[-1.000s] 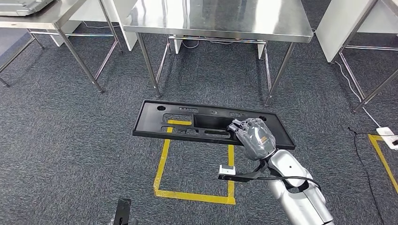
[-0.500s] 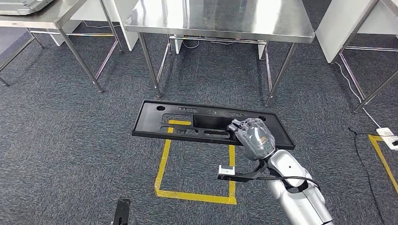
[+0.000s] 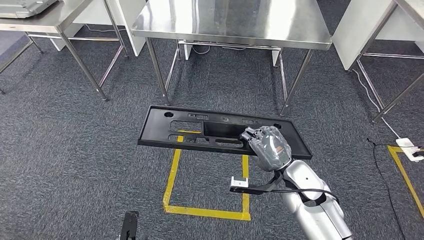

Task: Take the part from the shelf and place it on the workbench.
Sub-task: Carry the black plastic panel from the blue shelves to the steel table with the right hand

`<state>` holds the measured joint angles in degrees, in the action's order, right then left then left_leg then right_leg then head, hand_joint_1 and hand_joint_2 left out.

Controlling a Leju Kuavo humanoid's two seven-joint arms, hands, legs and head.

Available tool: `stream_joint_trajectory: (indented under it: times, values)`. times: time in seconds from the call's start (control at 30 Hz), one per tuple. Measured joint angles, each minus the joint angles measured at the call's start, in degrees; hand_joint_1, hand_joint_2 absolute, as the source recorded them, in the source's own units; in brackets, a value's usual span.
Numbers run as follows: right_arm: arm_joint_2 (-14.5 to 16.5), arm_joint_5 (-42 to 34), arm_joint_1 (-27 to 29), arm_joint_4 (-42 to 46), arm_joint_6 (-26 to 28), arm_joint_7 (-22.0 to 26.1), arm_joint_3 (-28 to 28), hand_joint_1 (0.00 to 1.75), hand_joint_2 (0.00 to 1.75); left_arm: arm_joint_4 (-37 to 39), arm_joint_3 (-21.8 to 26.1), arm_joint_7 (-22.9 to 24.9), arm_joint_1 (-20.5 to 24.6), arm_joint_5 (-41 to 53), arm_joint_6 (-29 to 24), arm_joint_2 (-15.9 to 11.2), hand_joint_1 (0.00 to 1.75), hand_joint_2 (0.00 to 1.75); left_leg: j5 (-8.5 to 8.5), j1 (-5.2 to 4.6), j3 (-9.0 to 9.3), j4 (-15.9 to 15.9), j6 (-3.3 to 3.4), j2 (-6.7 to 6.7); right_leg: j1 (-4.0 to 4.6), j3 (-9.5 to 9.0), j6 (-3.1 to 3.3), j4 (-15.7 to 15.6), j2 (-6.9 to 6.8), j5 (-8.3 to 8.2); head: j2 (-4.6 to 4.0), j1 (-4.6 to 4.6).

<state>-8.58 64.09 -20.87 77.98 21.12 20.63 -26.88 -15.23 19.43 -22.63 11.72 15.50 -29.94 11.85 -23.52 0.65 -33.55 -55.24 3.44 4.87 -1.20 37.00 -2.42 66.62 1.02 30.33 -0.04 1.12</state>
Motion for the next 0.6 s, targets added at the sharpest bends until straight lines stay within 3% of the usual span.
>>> stream_joint_trajectory:
  times: [0.07, 0.1, 0.2, 0.23, 0.27, 0.33, 0.4, 0.43, 0.5, 0.57, 0.6]
  values:
    - [0.0, 0.2, 0.4, 0.0, 0.1, 0.0, 0.0, 1.73, 1.75, 0.0, 0.0, 0.1, -0.1, 0.1, -0.1, 0.1, 0.00, 1.75, -0.21, 0.20, -0.02, -0.1, -0.38, -0.13, -0.42, 3.05, -0.21, 5.4, -0.13, 2.07, 0.00, -0.01]
    - [-0.1, 0.3, 0.7, 0.0, 0.1, 0.0, 0.0, 1.73, 1.75, 0.0, 0.0, 0.1, -0.2, 0.1, -0.2, 0.1, 0.00, 1.75, -0.39, 0.44, 0.00, -0.2, -0.75, -0.11, -0.72, 3.26, -0.65, 5.5, -0.18, 1.87, 0.00, -0.04]
    - [-0.1, 0.5, 1.0, 0.0, 0.1, -0.2, 0.0, 1.73, 1.75, 0.0, 0.0, 0.2, -0.3, 0.1, -0.2, 0.1, 0.00, 1.75, -1.55, 1.47, 0.01, -1.6, -2.64, 0.11, -1.83, -0.82, -3.61, -3.9, -0.15, -2.23, 0.00, -0.22]
    - [0.0, 0.5, 1.1, 0.0, 0.2, -0.2, 0.0, 1.73, 1.75, 0.0, 0.0, 0.2, -0.3, 0.1, -0.2, 0.1, 0.00, 1.75, -2.15, 1.62, -0.16, -2.3, -3.34, 0.17, -1.89, -1.77, -3.65, -6.2, -0.18, -2.59, 0.00, -0.41]
    - [0.0, 0.6, 1.3, 0.0, 0.3, -0.2, 0.0, 1.73, 1.75, 0.0, 0.0, 0.2, -0.3, 0.1, -0.3, 0.1, 0.00, 1.75, -2.71, 1.64, -0.35, -2.8, -3.91, 0.21, -1.89, -2.22, -3.19, -7.1, -0.23, -2.78, 0.00, -0.50]
    - [0.1, 0.7, 1.7, 0.1, 0.5, -0.3, 0.0, 1.73, 1.75, 0.0, 0.0, 0.1, -0.3, 0.1, -0.4, 0.1, 0.00, 1.75, -3.44, 1.65, -0.48, -3.4, -4.54, 0.15, -1.70, -2.31, -1.06, -6.5, -0.58, -2.34, 0.00, -0.26]
    - [0.1, 0.7, 2.0, 0.3, 0.5, -0.3, 0.0, 1.73, 1.75, 0.0, 0.0, 0.1, -0.4, 0.1, -0.6, 0.1, 0.00, 1.75, -3.74, 1.72, -0.77, -4.4, -4.83, -1.22, -1.64, -3.00, -0.14, -6.3, -0.78, -2.56, 0.00, 0.31]
    - [0.1, 0.7, 2.0, 0.4, 0.5, -0.3, 0.0, 1.73, 1.75, 0.0, 0.0, 0.1, -0.3, 0.1, -0.6, 0.1, 0.00, 1.75, -4.12, 1.70, -1.78, -6.3, -4.91, -2.37, -1.54, -3.44, 0.10, -6.4, -0.86, -2.42, 0.00, 0.49]
    - [0.1, 0.7, 2.0, 0.6, 0.5, -0.3, 0.1, 1.73, 1.75, 0.0, 0.0, 0.1, -0.2, 0.1, -0.7, 0.1, 0.00, 1.75, -5.90, 1.54, -6.00, -13.1, -4.95, -4.38, -1.13, -4.18, 0.68, -6.5, -1.09, -1.87, 0.00, 0.77]
    - [0.0, 0.8, 2.1, 0.7, 0.5, -0.3, 0.1, 1.73, 1.75, 0.0, 0.0, 0.1, -0.2, 0.1, -0.7, 0.2, 0.00, 1.75, -7.96, 1.27, -10.83, -19.2, -4.54, -4.80, -0.54, -4.80, 1.25, -6.5, -1.28, -1.15, 0.00, 0.79]
    - [0.0, 0.8, 2.2, 0.7, 0.5, -0.3, 0.1, 1.73, 1.75, 0.0, 0.0, 0.1, -0.3, 0.1, -0.7, 0.2, 0.00, 1.75, -7.87, 1.00, -12.13, -19.9, -4.03, -4.79, -0.18, -5.24, 1.46, -6.6, -1.33, -0.70, 0.00, 0.79]
